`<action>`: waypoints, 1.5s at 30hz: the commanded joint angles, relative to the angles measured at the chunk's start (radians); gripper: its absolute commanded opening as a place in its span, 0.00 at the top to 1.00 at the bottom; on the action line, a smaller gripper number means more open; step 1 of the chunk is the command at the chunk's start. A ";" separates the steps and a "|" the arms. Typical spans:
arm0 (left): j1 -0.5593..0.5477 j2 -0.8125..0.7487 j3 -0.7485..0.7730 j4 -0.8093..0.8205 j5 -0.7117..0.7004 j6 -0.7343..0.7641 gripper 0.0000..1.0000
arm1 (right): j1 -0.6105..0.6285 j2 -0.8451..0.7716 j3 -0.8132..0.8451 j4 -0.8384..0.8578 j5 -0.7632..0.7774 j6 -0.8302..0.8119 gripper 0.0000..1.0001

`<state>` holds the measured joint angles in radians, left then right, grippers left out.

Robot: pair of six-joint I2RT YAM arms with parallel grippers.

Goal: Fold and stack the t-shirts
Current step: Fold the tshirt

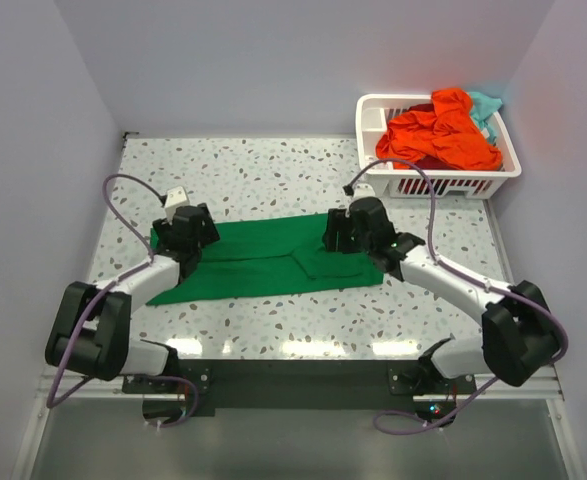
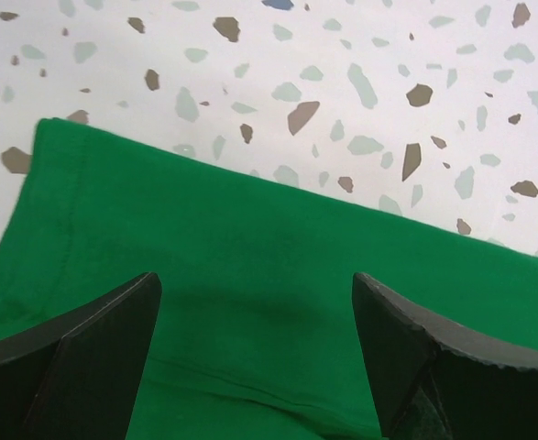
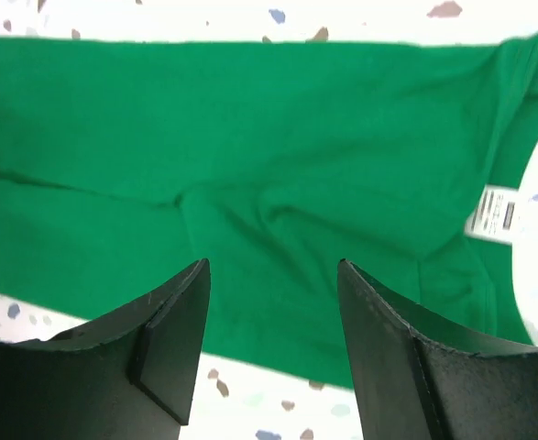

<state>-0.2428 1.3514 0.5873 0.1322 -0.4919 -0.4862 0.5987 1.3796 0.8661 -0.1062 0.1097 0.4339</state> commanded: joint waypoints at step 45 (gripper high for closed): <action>-0.001 0.132 0.000 0.222 0.176 0.018 0.09 | 0.283 0.289 0.131 -0.138 0.298 0.019 0.87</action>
<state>-0.2428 1.5032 0.5869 0.2924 -0.3199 -0.4789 0.8772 1.7145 0.9604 -0.2234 0.3408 0.4461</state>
